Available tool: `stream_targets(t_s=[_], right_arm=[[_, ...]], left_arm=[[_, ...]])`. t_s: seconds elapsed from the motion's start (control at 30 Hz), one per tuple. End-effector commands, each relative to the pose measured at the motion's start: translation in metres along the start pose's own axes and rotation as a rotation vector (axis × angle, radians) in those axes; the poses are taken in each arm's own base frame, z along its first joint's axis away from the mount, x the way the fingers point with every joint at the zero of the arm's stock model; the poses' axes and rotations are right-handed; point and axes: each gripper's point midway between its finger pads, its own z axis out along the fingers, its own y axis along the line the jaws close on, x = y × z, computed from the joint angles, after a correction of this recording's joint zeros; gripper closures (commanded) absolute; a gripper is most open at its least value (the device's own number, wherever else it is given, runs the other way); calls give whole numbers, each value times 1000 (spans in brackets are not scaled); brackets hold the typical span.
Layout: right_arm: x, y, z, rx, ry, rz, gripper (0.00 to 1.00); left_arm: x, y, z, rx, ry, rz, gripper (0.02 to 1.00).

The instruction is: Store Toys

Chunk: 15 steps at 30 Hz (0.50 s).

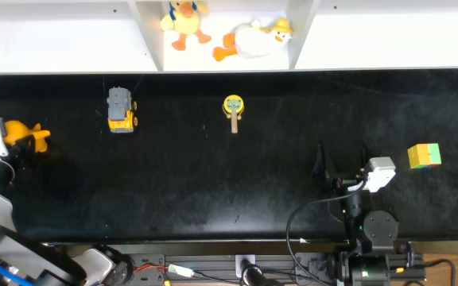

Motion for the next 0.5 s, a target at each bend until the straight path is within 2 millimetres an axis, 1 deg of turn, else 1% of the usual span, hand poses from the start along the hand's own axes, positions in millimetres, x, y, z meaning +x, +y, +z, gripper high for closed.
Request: stream_targets(t_s=[0.03,0.1,0.2,0.23,0.33,0.37,0.43,0.5], right_arm=[[3,1,0,-9,1,-3,5],[3,1,0,-9,1,-3,5],[3,1,0,-9,0,-3,7],[3,1,0,-9,1,-3,7],[3,1,0,-9,1,-3,5],[3,1,0,-9,0,-3,7],[3,1,0,-9,1,-3,7],[3,1,0,-9,1,-3,7]], left_arm=[[3,-3,-1,21,1,-16,584],[1,-2,-1,18,-3,-33,671],[-10,0,-7,5,-28,-54,709],[-17,2,-10,-3,-44,-57,715],[-42,2,-23,-12,-105,-28,794],[-53,3,-29,-15,-133,-36,831],[-73,4,-40,-21,-180,-72,967],[-90,4,-46,-21,-211,-98,982]])
